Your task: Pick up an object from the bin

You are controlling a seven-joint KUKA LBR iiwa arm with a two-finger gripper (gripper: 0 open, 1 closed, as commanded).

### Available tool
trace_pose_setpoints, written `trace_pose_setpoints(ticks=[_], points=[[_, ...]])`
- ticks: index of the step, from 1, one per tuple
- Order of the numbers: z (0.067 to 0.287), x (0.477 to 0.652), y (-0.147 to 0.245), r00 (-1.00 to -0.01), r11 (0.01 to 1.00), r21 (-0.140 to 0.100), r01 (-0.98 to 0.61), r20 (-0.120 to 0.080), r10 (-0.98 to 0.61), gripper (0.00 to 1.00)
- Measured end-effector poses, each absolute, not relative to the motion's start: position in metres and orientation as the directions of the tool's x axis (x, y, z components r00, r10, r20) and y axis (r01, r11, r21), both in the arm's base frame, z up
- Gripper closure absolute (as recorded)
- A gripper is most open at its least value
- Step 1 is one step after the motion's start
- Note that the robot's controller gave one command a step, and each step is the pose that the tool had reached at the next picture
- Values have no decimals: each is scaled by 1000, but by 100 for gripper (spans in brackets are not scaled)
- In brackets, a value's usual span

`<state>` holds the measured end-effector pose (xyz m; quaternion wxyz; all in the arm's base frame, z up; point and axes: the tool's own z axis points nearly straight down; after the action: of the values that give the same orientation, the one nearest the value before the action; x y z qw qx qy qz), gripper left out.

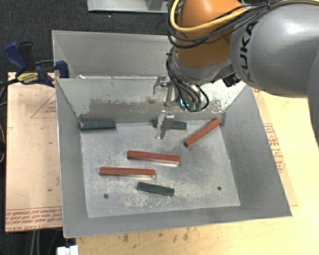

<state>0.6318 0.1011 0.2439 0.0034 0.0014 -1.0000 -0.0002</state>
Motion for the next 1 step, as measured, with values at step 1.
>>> trace_pose_setpoints(ticks=[1], points=[[249, 633, 101, -1000, 1000, 1, -1, -2, -1, 0]])
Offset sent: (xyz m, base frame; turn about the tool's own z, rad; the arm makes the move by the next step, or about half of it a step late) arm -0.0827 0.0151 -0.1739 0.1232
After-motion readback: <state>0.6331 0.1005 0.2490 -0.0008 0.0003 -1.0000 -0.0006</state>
